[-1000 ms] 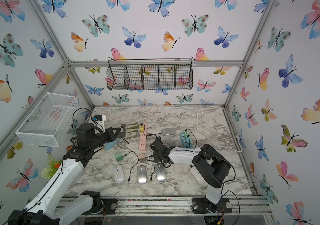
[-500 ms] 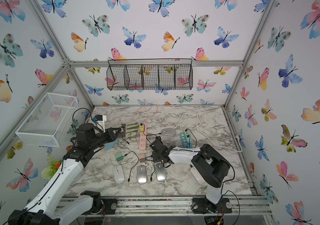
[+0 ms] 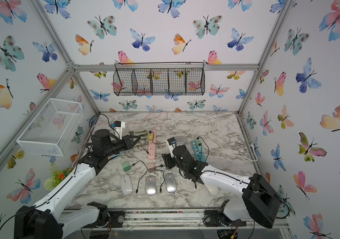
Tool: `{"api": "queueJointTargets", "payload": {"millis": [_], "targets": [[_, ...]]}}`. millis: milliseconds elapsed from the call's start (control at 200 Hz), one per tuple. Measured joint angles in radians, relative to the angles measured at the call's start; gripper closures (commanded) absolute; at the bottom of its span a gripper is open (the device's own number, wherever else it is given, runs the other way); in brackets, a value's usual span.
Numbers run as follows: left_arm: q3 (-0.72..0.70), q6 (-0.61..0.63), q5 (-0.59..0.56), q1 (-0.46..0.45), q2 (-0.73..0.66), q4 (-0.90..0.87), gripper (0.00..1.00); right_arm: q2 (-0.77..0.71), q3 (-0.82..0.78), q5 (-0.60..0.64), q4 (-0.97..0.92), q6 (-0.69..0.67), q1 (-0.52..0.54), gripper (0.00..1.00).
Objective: Unplug the wireless mouse
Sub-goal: Place the power cord at the center of the board.
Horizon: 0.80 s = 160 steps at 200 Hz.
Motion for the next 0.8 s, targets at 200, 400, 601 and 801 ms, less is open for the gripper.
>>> {"api": "queueJointTargets", "payload": {"millis": [200,400,601,801], "targets": [[0.0,-0.044,-0.044,-0.164,0.051,0.087,1.0,-0.108,-0.109,-0.188,0.164,-0.031,-0.06,0.49],[0.0,-0.065,-0.068,-0.243,0.085,0.131,1.0,-0.131,-0.153,-0.377,0.32,-0.022,-0.111,0.53],[0.003,-0.066,-0.068,-0.274,0.085,0.15,1.0,-0.093,-0.134,-0.488,0.371,-0.025,-0.112,0.56],[0.004,-0.066,-0.073,-0.3,0.085,0.154,1.0,-0.042,-0.108,-0.522,0.379,-0.033,-0.112,0.59]]}}
